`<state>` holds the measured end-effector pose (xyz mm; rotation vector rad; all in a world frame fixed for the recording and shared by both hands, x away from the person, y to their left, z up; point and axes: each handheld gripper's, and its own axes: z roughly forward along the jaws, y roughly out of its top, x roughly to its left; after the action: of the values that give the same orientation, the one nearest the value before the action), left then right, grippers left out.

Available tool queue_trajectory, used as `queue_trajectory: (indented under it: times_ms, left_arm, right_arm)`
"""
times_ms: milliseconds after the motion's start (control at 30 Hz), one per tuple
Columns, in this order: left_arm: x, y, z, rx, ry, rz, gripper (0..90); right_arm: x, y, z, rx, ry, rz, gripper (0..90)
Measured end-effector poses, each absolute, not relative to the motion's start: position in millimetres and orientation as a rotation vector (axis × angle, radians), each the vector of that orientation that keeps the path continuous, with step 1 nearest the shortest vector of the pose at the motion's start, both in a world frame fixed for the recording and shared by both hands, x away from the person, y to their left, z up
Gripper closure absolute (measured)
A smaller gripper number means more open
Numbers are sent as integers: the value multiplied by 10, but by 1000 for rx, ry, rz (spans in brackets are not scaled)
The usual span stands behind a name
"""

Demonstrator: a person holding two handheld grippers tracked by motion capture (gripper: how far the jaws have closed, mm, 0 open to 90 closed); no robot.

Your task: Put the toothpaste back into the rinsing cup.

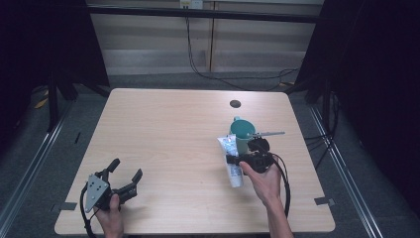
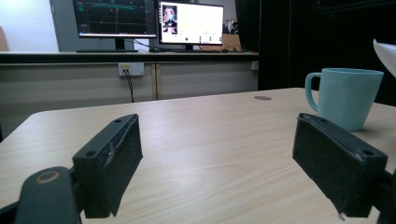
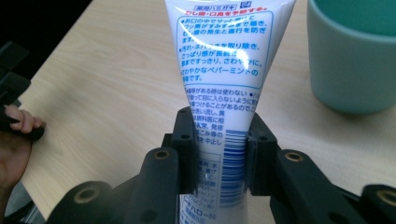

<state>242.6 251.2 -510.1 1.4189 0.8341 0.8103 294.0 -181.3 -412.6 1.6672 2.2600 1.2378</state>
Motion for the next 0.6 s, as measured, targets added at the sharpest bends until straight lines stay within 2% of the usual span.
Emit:
queue_trajectory:
  times_ms: [600]
  left_arm:
    - [2426,2510,-5102,1418,835,807,156]
  right_arm:
    - [2920,-1817,-4014,1575,2169,1374,706]
